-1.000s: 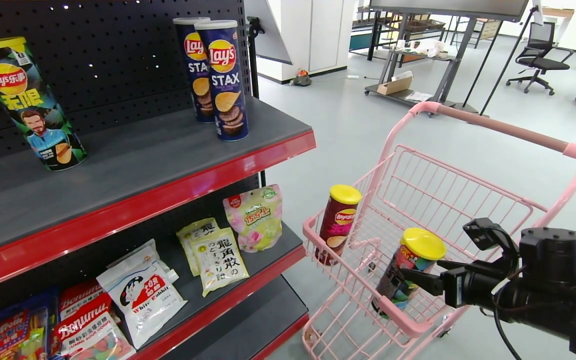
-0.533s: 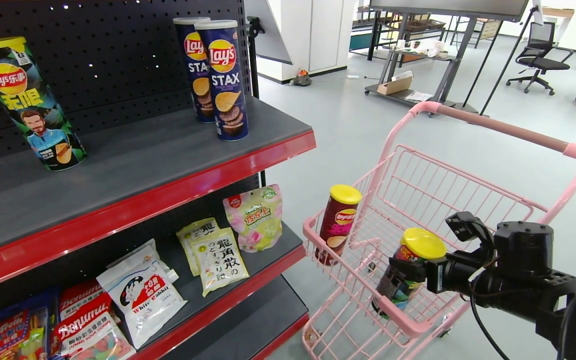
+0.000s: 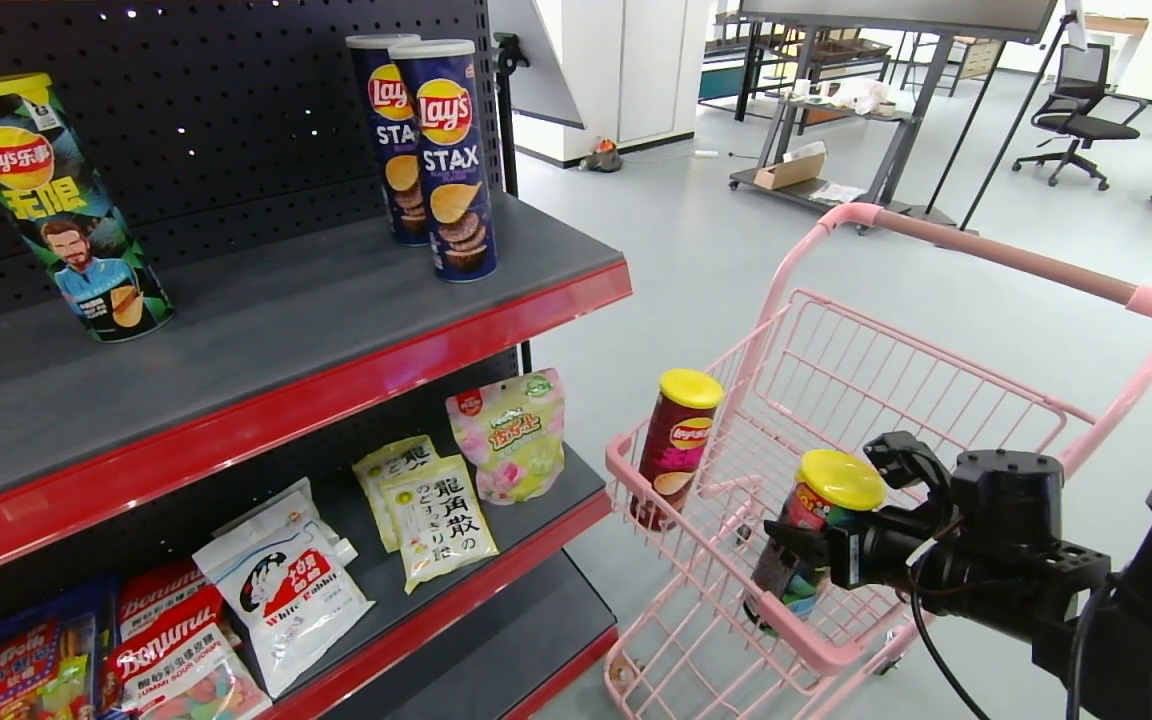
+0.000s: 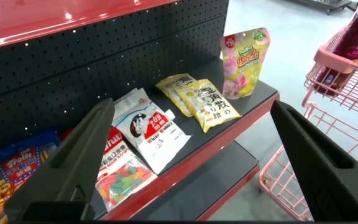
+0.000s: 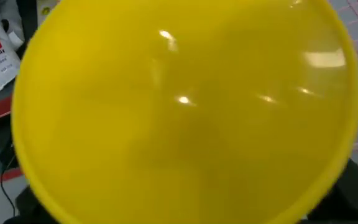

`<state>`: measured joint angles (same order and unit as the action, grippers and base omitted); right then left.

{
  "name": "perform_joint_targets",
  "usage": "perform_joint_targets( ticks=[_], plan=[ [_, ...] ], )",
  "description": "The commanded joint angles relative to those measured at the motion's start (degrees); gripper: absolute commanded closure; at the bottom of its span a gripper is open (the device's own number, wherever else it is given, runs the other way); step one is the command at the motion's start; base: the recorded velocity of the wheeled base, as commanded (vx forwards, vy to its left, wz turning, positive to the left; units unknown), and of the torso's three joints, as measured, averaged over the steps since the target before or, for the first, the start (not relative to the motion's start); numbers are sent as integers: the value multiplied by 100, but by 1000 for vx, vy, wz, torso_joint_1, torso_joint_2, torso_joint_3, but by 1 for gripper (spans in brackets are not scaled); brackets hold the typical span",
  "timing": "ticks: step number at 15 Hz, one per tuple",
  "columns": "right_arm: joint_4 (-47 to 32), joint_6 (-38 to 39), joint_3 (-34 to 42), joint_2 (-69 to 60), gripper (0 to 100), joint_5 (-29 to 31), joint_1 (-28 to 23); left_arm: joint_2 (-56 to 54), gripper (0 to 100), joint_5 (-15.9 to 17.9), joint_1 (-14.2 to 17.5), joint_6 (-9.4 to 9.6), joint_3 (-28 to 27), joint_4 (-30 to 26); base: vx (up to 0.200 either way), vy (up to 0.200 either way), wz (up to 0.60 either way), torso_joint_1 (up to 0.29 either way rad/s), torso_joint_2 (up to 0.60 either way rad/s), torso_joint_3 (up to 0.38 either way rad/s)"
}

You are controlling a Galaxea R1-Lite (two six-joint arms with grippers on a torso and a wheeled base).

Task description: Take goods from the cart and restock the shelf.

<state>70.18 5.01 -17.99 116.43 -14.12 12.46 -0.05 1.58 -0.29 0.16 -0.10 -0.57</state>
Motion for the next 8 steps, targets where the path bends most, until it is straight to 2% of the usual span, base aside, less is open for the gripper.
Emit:
perform_joint_targets(
  ticks=[1, 3, 5, 6, 8],
  plan=[
    [83, 0, -20, 90, 100, 85, 64, 5, 0, 0, -6, 2, 1, -4, 0, 0, 0, 0, 0, 0],
    [136, 0, 33, 81, 100, 120, 222, 5, 0, 0, 3, 2, 1, -4, 0, 0, 0, 0, 0, 0],
    [242, -44, -46, 11, 100, 471, 266, 5, 0, 0, -6, 2, 1, -4, 0, 0, 0, 0, 0, 0],
    [215, -176, -275, -209, 100, 814, 292, 5, 0, 0, 3, 2, 1, -4, 0, 0, 0, 0, 0, 0],
    [-101, -378, -785, -692, 100, 1060, 292, 5, 0, 0, 3, 2, 1, -4, 0, 0, 0, 0, 0, 0]
  ],
)
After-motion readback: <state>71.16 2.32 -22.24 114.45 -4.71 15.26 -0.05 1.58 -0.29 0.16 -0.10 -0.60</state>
